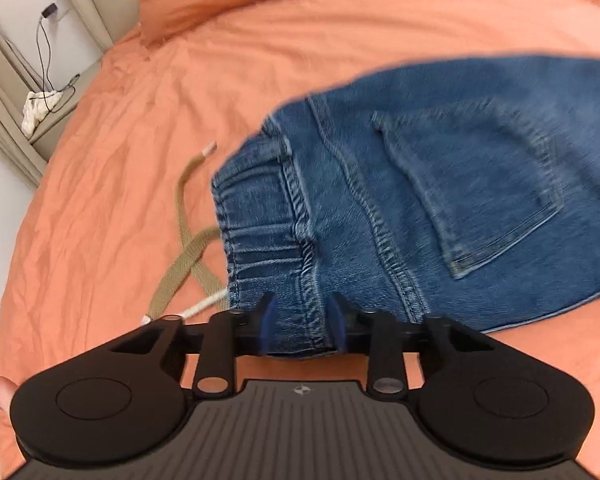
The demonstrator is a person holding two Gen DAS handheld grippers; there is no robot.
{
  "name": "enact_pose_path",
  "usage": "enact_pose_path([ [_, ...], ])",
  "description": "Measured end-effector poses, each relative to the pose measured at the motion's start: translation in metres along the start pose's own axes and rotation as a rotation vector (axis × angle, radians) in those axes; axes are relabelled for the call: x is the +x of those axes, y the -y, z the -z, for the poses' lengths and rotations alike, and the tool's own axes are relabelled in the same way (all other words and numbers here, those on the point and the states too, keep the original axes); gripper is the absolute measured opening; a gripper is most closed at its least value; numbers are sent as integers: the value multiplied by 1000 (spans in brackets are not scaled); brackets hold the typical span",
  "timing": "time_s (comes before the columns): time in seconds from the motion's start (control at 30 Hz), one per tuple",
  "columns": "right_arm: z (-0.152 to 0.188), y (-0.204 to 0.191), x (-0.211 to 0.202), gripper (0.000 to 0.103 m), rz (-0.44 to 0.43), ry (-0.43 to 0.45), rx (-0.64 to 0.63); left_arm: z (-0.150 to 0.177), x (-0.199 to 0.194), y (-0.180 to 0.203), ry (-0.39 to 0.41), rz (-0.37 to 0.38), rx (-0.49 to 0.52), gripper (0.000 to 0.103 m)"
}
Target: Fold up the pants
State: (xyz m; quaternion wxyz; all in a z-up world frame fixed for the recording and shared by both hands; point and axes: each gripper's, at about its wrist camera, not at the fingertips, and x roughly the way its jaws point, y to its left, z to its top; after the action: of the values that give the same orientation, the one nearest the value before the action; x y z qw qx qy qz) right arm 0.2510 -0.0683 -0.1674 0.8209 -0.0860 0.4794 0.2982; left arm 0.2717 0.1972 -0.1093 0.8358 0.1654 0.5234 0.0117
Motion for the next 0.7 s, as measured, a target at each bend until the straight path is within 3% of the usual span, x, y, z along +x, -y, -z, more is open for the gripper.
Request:
enact_pose_path([
  [0.2,22,10,18,10,9,22,142,-2,32,15,-79,-69,73,35],
  [0.4,19,15,5,14,18,17,151,-15,39,37,-148,-203,129,37],
  [0.5,30,30,-14,30,23,28,182,-16,25,47,-118,-257,172,37],
  [0.57,41,48,-31,32,51,41,198,-14,12,50,-83,-275,183,37],
  [0.7,64,106,-73,32,137,62,275,-21,-16,53,-33,-225,106,37],
])
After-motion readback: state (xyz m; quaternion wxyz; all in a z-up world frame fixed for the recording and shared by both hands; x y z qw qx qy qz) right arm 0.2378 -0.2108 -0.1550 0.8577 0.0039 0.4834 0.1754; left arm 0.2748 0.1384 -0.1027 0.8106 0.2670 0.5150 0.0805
